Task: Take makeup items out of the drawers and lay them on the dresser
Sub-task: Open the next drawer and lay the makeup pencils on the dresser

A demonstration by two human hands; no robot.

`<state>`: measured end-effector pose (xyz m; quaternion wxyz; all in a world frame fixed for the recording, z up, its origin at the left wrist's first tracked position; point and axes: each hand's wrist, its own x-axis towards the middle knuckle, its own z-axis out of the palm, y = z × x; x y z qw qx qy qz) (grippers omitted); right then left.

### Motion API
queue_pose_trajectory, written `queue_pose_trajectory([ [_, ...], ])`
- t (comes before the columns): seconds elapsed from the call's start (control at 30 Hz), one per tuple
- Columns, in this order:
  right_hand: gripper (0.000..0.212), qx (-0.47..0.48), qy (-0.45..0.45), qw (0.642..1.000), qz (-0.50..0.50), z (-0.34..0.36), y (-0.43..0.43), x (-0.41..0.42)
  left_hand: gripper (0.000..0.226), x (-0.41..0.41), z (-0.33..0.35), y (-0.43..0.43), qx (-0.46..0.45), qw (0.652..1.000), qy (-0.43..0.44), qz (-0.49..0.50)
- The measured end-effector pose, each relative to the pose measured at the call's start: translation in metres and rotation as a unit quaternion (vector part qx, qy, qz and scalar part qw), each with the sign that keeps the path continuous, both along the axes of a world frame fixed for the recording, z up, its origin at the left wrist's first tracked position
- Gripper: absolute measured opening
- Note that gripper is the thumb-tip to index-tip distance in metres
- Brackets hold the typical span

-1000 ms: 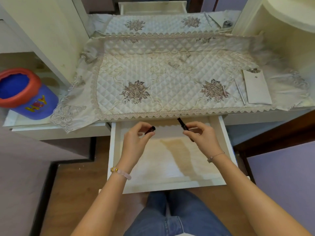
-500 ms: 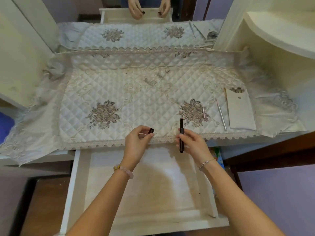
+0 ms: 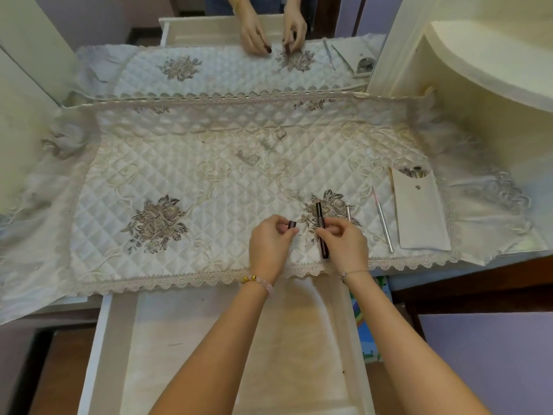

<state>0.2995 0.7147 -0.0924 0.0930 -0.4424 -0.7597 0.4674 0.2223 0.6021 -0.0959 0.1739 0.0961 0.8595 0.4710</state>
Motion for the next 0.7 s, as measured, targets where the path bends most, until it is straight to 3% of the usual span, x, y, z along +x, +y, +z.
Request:
queue_pose_trajectory([
  [0.27,0.018,0.066,-0.009,0.998,0.011,-0.002,-0.001,0.007,0.016,0.012,-0.004,0.02,-0.082,0.994,0.071,-0.031],
  [0.7,0.033,0.102,-0.022,0.994,0.039,-0.004,0.002,0.021,0.028,0.015,-0.001,0.016,-0.118,0.988,0.088,-0.05],
])
